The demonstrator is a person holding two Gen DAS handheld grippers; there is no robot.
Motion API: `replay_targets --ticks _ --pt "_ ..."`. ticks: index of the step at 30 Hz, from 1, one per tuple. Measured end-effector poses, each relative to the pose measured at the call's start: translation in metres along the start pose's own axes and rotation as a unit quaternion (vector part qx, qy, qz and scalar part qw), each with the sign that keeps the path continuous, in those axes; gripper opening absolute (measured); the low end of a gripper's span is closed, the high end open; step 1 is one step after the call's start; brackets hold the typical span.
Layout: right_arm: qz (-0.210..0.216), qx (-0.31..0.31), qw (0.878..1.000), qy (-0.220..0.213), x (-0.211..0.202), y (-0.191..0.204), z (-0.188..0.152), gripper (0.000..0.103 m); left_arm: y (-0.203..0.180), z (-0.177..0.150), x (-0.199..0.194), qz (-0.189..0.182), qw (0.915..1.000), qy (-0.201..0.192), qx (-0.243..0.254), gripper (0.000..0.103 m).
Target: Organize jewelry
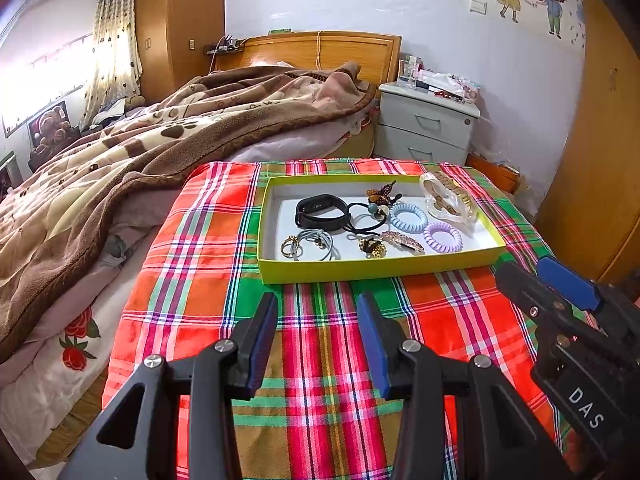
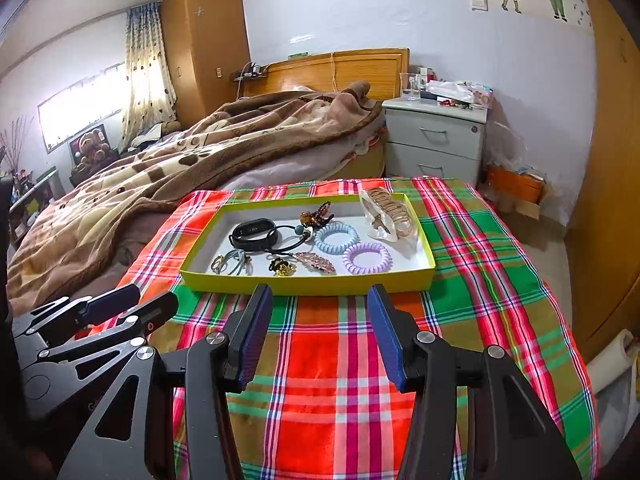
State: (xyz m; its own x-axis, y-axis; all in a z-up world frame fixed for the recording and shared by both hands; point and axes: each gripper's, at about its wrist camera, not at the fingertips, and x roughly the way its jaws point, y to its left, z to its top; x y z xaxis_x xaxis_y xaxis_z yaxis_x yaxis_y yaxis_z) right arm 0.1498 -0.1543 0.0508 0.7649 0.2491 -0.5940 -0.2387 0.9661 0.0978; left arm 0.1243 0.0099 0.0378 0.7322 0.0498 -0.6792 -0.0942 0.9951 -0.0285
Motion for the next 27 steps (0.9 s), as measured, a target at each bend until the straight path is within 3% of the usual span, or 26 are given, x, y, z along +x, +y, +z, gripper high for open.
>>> replay_targets --ticks 27 --pt "-0.002 0.001 1.0 0.001 0.0009 0.0002 -0.0011 0.05 -0.0002 -0.0002 0.0022 -0.003 1.0 0.006 0.0 0.043"
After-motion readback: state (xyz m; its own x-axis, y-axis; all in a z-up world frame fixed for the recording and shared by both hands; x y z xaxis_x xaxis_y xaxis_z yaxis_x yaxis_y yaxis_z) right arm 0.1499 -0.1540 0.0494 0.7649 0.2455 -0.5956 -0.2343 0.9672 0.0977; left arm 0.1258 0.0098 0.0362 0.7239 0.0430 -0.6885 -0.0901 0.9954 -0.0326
